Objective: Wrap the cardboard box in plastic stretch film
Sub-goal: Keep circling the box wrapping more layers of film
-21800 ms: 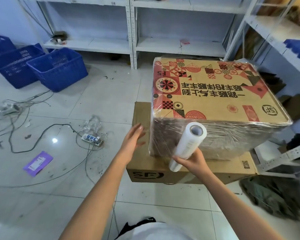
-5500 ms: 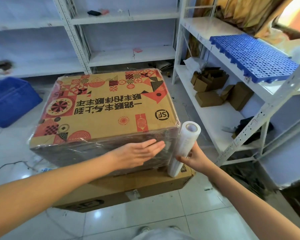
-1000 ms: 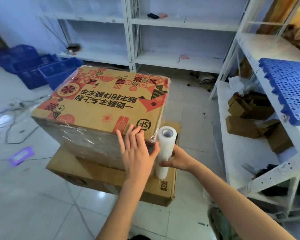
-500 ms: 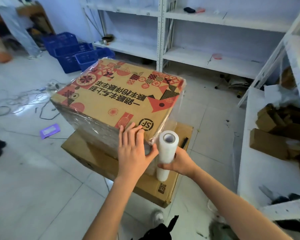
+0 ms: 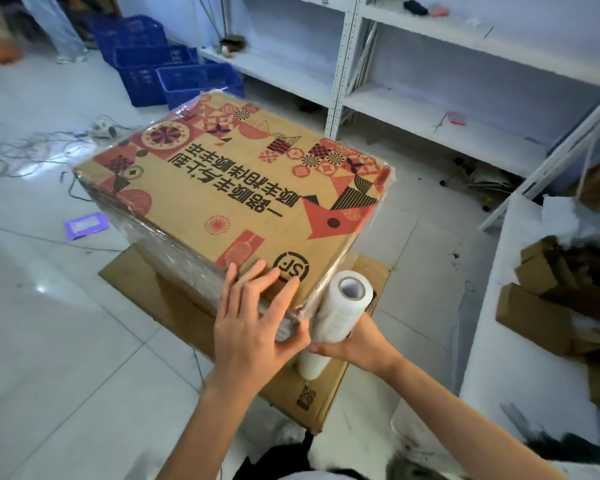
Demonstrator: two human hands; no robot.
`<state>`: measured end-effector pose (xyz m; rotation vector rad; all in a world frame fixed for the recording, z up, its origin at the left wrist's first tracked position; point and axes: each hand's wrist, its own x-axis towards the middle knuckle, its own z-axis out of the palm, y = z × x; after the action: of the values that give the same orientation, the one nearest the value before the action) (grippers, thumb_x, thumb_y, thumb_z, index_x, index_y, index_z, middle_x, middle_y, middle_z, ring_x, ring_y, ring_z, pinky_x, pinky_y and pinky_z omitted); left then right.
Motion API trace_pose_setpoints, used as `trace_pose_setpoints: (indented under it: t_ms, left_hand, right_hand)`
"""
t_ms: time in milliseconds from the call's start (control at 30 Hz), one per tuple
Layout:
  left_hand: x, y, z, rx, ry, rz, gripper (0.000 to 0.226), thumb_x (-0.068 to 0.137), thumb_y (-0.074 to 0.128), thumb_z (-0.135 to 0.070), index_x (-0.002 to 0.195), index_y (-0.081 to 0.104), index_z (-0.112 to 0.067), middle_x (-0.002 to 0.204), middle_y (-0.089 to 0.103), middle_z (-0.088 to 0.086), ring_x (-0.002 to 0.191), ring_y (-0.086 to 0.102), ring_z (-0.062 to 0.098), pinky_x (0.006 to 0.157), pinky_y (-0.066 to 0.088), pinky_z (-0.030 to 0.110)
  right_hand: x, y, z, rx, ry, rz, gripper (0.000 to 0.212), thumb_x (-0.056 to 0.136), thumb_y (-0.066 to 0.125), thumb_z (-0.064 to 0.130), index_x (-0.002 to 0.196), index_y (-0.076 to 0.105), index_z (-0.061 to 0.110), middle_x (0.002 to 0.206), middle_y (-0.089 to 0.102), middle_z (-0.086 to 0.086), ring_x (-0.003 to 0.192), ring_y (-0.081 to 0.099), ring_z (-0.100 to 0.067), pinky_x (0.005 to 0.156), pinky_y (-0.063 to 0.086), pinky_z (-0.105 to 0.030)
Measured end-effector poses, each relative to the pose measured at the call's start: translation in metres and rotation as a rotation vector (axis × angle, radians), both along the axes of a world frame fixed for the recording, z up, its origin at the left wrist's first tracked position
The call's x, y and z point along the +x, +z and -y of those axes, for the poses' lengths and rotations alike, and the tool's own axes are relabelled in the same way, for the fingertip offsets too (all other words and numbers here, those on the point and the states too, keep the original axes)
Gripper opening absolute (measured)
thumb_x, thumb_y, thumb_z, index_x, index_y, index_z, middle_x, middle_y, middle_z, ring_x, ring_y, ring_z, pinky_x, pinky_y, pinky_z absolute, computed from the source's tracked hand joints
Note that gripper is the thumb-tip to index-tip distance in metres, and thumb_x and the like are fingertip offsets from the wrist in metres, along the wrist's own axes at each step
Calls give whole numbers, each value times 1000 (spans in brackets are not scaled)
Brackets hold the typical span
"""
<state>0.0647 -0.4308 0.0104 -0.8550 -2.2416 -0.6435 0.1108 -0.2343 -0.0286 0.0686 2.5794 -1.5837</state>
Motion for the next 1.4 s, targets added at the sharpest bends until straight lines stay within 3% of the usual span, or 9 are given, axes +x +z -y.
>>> trace_pose_setpoints:
  t_ms: [233,400,500,600,767,867,1000,1133,1400]
  left_hand:
    - [7,-4,-1,119,14,29,41,87,54,-39,123,53,-20,125,47,7,130,40,23,114,21,52]
    - [15,1,-10,138,134,68,40,84,54,-35,122,52,-21,132,52,10,135,35,29,114,20,51]
    - [23,2,-20,174,279,191,46,81,54,-36,126,48,-27,143,36,19,140,21,35,111,22,58]
    - [33,3,-31,275,365,351,53,77,54,-40,128,43,-35,152,13,17,142,15,39,103,32,63]
    - [39,5,-37,366,363,517,70,73,61,-64,133,31,-47,158,-1,1,142,23,17,101,44,46]
    - [39,5,-44,450,341,510,61,77,57,-58,131,30,-53,158,-1,-4,143,18,9,109,36,44]
    - [37,4,-41,462,328,522,60,79,64,-47,131,33,-52,158,-1,-1,145,9,16,111,30,53]
    - [39,4,-41,496,288,552,61,81,68,-28,132,37,-42,158,1,6,145,10,22,108,33,54]
    - [39,6,-43,540,241,585,59,79,70,-31,131,42,-37,158,-2,5,146,7,26,110,29,55]
  right_hand:
    - [-1,-6,-15,131,179,65,47,71,79,29,111,55,35,112,61,15,105,58,-4,91,48,-26]
    - [-17,-4,-25,133,263,58,48,64,84,29,101,55,38,101,63,15,95,60,-1,84,51,-27]
    - [-21,-10,-26,98,291,9,49,61,86,20,96,55,33,93,61,17,89,59,1,80,47,-18]
    - [-21,-18,-26,32,261,-36,52,59,87,15,99,56,29,96,63,11,92,61,-4,83,50,-27]
    - [-25,-21,-28,13,259,-43,52,52,83,34,94,53,40,96,65,7,93,63,-15,82,55,-44]
    - [-32,-20,-29,19,319,-9,58,56,86,32,102,51,38,99,64,11,98,62,-11,85,55,-42]
    - [-34,-20,-29,-16,357,-18,49,59,87,29,90,51,41,90,62,20,93,62,-9,83,56,-41]
    - [-28,-18,-27,-66,349,-40,49,61,86,23,95,53,36,97,66,7,98,64,-18,85,55,-45]
    - [-24,-18,-29,-156,352,-32,54,66,83,16,111,55,21,103,66,4,100,62,-15,86,54,-46]
